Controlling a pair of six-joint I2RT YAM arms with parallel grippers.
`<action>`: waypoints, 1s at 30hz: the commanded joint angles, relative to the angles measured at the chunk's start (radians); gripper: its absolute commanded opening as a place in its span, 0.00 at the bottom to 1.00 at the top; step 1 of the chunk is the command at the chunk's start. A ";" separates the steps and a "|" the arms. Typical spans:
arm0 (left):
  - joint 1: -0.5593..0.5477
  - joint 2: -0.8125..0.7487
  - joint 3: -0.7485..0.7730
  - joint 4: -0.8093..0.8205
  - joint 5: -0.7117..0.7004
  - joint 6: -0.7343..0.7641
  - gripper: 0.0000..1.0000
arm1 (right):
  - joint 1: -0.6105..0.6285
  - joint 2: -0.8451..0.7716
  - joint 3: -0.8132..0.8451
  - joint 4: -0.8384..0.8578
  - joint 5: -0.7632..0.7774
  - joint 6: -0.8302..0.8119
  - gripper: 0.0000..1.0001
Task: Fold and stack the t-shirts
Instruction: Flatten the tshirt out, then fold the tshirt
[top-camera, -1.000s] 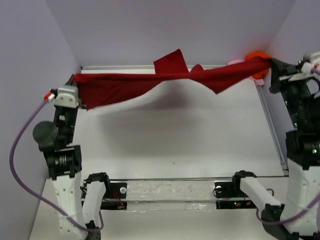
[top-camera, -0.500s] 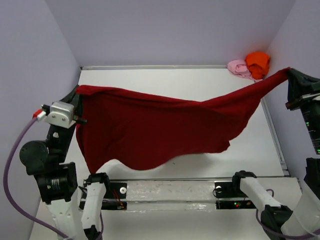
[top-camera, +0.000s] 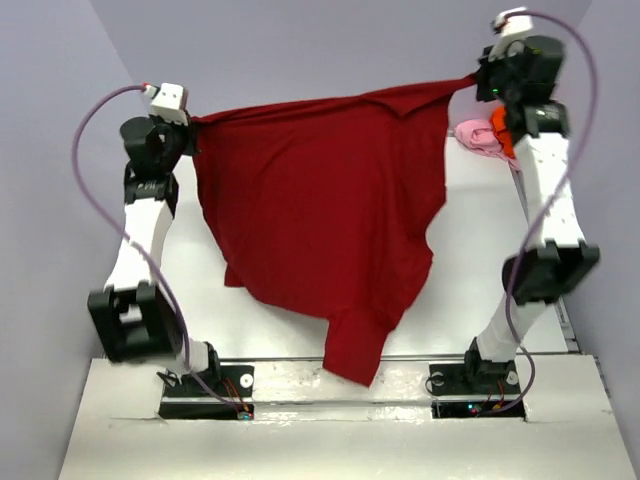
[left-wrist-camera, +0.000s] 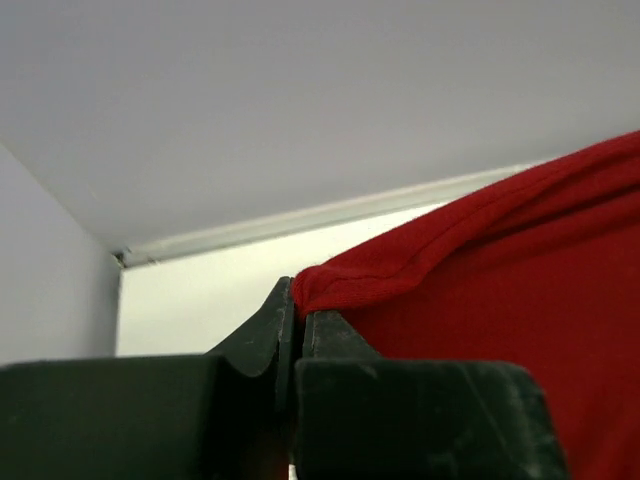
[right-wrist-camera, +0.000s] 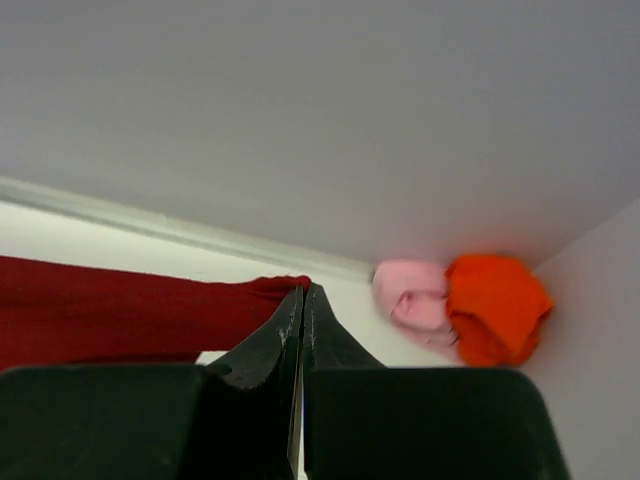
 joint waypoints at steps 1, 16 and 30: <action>0.008 0.191 -0.005 0.159 -0.038 0.057 0.00 | -0.009 0.218 -0.023 0.102 0.058 -0.036 0.00; -0.080 0.673 0.176 0.156 -0.069 0.229 0.00 | 0.074 0.712 0.168 0.075 0.112 -0.128 0.00; -0.043 0.584 0.101 0.181 -0.092 0.295 0.00 | 0.106 0.441 -0.148 0.064 0.083 -0.100 0.00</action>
